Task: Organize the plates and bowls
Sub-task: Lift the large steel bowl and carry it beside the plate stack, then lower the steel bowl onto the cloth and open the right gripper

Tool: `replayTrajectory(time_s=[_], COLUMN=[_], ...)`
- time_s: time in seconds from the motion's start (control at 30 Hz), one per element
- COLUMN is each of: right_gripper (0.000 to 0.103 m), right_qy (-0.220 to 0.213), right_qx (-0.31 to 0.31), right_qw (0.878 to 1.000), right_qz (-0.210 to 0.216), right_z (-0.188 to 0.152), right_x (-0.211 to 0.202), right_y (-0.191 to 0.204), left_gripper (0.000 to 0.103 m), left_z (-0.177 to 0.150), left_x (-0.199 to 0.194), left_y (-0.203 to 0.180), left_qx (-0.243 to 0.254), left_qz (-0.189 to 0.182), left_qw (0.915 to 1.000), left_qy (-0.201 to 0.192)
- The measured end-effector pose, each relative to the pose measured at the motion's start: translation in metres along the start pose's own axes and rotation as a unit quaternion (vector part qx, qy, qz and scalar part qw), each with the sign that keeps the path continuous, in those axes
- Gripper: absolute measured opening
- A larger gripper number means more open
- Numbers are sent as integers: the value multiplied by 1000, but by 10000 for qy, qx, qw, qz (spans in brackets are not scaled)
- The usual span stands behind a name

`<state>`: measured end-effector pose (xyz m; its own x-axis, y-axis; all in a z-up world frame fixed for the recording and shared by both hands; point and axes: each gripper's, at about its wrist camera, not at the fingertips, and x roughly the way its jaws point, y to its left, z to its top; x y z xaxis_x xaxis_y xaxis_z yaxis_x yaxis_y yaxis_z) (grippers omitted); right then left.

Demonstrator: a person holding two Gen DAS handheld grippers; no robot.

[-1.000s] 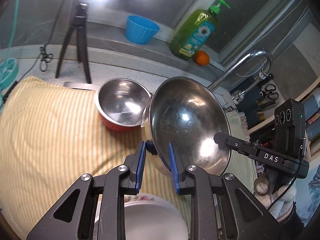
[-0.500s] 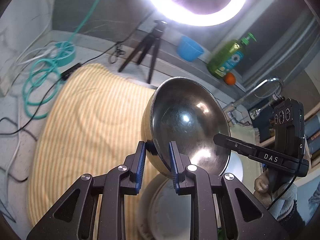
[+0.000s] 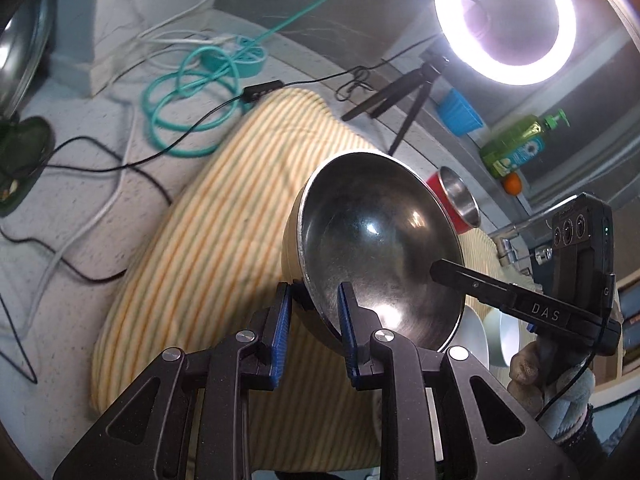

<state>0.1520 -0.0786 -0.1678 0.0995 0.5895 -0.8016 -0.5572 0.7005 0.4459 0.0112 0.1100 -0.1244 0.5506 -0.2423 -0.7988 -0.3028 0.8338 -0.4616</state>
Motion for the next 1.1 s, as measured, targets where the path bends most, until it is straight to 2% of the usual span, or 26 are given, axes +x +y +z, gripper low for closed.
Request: replayTrajectory(time_s=[0.17,0.57,0.6,0.63,0.7,0.73,0.77,0.83,0.93,1.1], right_gripper=[22,24,30,44,64,65,65,67,76,79], right_qy=[213,443,407,347,211,159,133,35,-151,-454], right_qx=[-117,-251,-289,-326,-357,-368,-375,-388,-389,-389], right_qw=[9997,9987,9988,9988,9991,9991,9992,9992,9990,9979], right_qz=[58,12,-20,-74,-113,-97,-86,-96,-140,-261], right_z=[-4,-11,-11,-11,-11,-11,-10,-10,-11,-13], right_x=[16,34,32,30,23,19,16,8,-5,-31], right_y=[9,16,18,18,18,18,17,17,15,8], left_gripper=[21,21,21,24,26,33,44,52,54,61], left_z=[-8,-13,-13,-12,-11,-10,-9,-8,-5,4], left_x=[-7,0,-1,-1,-3,-4,-5,-10,-16,-28], left_y=[20,35,35,36,37,37,36,36,36,29], left_qx=[-232,-312,-312,-319,-292,-258,-225,-173,-48,184], left_qz=[53,175,200,238,290,358,438,552,710,946], left_qw=[9997,9993,9993,9992,9991,9990,9988,9983,9972,9943], left_qy=[-28,128,109,99,65,36,3,-98,-219,-448])
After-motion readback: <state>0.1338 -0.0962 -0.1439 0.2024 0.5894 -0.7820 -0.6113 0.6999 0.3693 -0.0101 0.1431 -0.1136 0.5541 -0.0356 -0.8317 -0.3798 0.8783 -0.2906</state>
